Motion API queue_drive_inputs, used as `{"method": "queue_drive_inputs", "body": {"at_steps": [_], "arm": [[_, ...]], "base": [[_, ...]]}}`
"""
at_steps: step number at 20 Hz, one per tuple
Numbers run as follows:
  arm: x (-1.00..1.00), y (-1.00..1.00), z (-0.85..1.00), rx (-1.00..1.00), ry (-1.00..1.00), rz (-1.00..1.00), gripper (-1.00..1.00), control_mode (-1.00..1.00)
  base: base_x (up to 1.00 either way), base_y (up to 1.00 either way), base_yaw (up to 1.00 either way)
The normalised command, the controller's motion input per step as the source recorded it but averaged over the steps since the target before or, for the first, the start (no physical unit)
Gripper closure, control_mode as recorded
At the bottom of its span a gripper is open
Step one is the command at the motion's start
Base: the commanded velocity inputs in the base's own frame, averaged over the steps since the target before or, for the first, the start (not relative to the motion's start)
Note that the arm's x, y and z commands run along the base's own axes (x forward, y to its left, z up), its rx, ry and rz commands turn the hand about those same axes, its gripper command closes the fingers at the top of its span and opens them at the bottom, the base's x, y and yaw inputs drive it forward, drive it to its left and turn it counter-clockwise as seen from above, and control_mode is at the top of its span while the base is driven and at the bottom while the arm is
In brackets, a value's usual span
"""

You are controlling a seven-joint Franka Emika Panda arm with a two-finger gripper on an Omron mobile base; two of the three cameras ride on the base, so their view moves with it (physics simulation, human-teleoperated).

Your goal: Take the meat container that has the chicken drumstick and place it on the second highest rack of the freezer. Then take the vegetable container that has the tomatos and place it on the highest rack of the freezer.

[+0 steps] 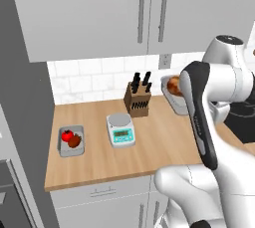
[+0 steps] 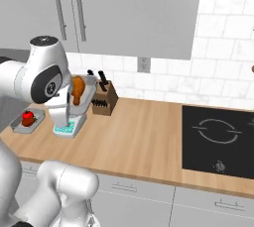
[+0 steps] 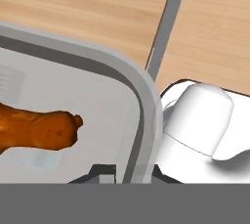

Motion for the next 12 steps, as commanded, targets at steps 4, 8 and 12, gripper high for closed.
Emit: {"method": "queue_drive_inputs", "body": {"at_steps": [4,8,12], "arm": [[-0.13,0.0,0.01,0.0,0.0,0.0,1.0,-1.0],[0.0,0.0,0.0,0.0,0.0,0.0,1.0,1.0],[0.0,0.0,0.0,0.0,0.0,0.0,1.0,1.0]], "base": [[0.0,0.0,0.0],[-0.41,-0.11,0.07],[-0.39,-0.49,0.49]]}}
